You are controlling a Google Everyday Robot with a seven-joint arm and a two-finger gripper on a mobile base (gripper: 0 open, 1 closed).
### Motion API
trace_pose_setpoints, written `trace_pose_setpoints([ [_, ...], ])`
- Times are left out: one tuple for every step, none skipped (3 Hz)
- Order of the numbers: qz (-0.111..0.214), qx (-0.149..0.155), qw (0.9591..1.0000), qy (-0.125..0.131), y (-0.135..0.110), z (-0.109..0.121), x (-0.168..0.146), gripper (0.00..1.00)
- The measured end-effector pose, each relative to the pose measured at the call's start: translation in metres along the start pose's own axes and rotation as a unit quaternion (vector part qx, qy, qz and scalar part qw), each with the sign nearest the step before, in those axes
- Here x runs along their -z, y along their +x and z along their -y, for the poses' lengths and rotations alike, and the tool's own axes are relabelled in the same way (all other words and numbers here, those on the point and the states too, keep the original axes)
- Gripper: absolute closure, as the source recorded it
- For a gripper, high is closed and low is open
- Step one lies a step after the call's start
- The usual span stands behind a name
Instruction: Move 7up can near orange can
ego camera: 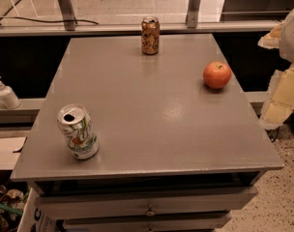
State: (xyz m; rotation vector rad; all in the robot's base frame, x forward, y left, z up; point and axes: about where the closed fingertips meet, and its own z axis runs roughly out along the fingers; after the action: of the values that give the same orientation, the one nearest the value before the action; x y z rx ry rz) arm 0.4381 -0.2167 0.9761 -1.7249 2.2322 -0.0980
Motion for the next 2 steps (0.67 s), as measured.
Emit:
trace_pose_setpoints([
  [0.0, 0.0, 1.0, 0.0, 0.0, 0.0, 0.0, 0.0],
  [-0.001, -0.01, 0.9999, -0.003, 0.0051, -0.003, -0.0046, 0.0],
])
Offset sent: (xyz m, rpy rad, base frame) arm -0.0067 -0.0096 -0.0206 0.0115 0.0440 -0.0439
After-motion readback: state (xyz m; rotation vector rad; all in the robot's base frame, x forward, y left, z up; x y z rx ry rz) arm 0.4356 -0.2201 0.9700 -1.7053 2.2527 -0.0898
